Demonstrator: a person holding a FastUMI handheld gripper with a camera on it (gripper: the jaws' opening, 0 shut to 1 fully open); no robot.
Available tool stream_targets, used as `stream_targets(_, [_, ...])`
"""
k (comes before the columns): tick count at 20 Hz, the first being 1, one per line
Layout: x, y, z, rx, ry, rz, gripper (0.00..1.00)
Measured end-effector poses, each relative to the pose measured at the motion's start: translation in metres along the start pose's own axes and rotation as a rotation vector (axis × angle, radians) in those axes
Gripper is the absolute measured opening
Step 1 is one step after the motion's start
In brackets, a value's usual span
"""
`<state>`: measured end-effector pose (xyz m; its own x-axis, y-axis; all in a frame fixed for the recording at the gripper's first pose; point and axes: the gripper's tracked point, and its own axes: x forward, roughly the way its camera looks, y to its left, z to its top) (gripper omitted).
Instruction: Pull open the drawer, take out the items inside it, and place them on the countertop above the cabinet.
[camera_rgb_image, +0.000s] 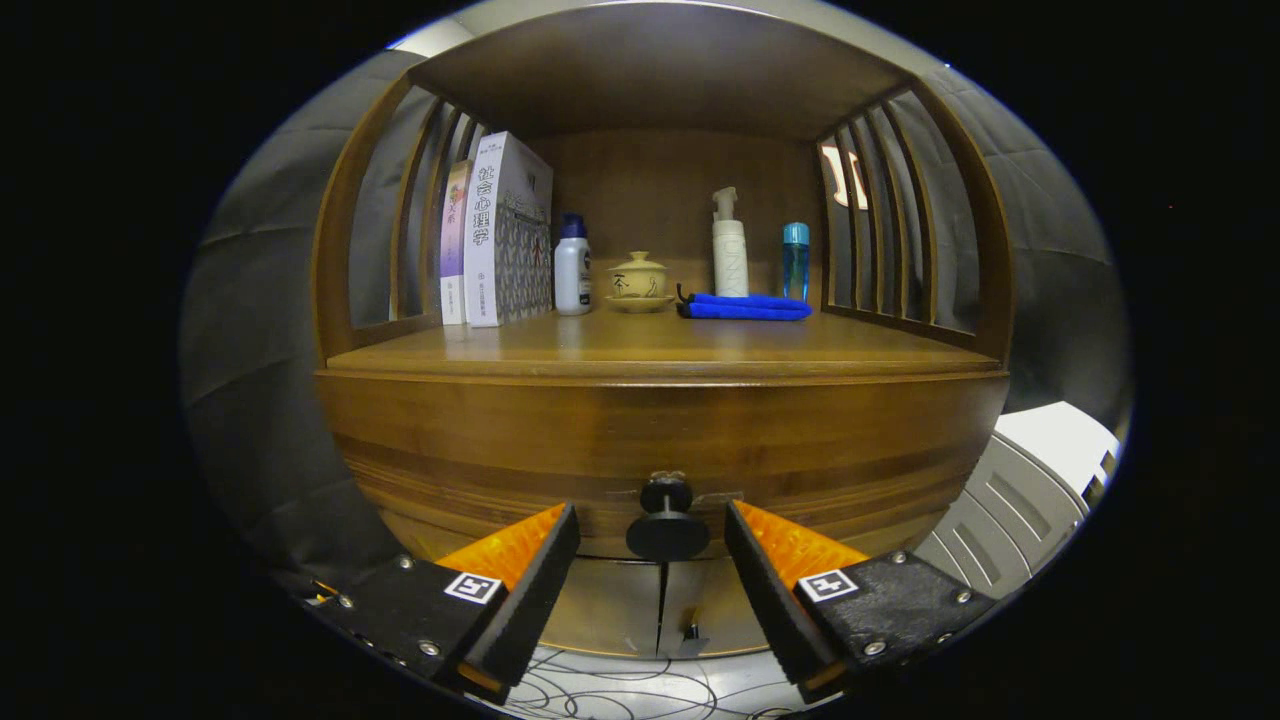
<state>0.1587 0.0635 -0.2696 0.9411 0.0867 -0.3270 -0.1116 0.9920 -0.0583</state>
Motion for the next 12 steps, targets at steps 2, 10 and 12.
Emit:
stream_targets(2, [0.006,-0.003,0.000,-0.002,-0.006,-0.019,0.86])
stream_targets(10, [0.011,-0.016,-0.008,0.022,-0.017,-0.050,0.48])
stream_targets(12, [0.011,-0.017,-0.011,0.018,-0.015,-0.051,0.42])
